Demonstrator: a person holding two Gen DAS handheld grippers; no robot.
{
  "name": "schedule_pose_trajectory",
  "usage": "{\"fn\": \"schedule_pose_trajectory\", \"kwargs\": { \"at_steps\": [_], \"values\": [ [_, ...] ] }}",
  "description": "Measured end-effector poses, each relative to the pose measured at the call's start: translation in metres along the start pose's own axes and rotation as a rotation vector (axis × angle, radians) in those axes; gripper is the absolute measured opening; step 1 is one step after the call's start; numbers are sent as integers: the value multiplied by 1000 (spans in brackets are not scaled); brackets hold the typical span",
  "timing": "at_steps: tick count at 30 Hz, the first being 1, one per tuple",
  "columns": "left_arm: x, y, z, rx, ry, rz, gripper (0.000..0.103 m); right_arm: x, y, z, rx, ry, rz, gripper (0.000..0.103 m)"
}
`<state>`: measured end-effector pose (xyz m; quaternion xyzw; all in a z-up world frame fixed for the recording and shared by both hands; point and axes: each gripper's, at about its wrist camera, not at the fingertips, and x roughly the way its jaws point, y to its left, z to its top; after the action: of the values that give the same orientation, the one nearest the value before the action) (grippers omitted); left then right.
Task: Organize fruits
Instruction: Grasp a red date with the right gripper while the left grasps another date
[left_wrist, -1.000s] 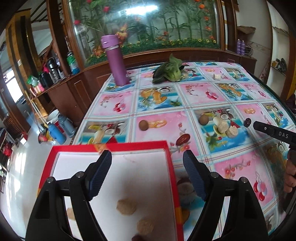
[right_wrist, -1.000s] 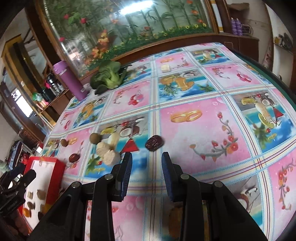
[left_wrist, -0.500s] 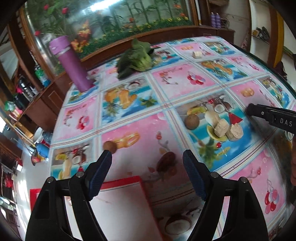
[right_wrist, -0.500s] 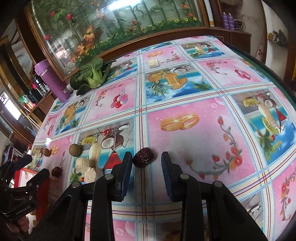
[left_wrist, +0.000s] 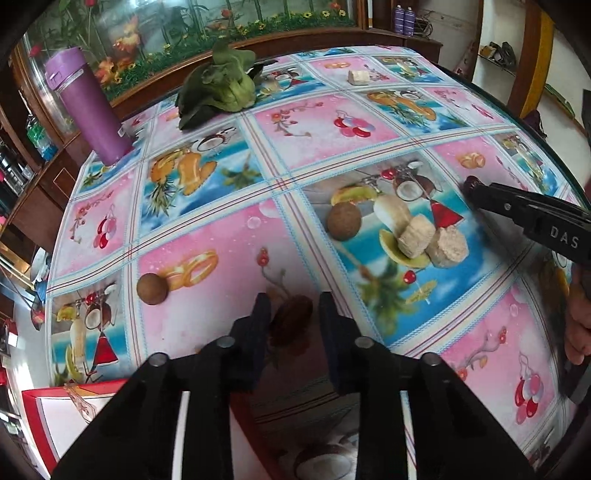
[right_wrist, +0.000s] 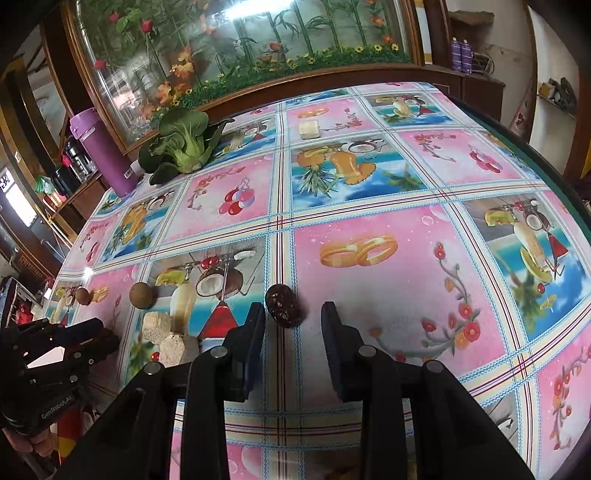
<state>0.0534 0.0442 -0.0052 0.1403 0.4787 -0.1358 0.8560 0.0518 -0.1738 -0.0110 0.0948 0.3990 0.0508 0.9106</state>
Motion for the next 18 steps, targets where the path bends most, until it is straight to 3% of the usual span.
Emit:
{"fn": "schedule_pose_trajectory", "kwargs": {
  "at_steps": [3, 8, 18],
  "values": [
    [-1, -5, -2, -22, 3, -20, 18, 1, 2, 0, -18, -6, -14, 27],
    [-4, -10, -6, -73, 12, -38, 18, 2, -1, 2, -14, -7, -15, 17],
    [-12, -17, -15, -142, 48, -17, 18, 0, -9, 3, 2, 4, 25, 15]
  ]
}}
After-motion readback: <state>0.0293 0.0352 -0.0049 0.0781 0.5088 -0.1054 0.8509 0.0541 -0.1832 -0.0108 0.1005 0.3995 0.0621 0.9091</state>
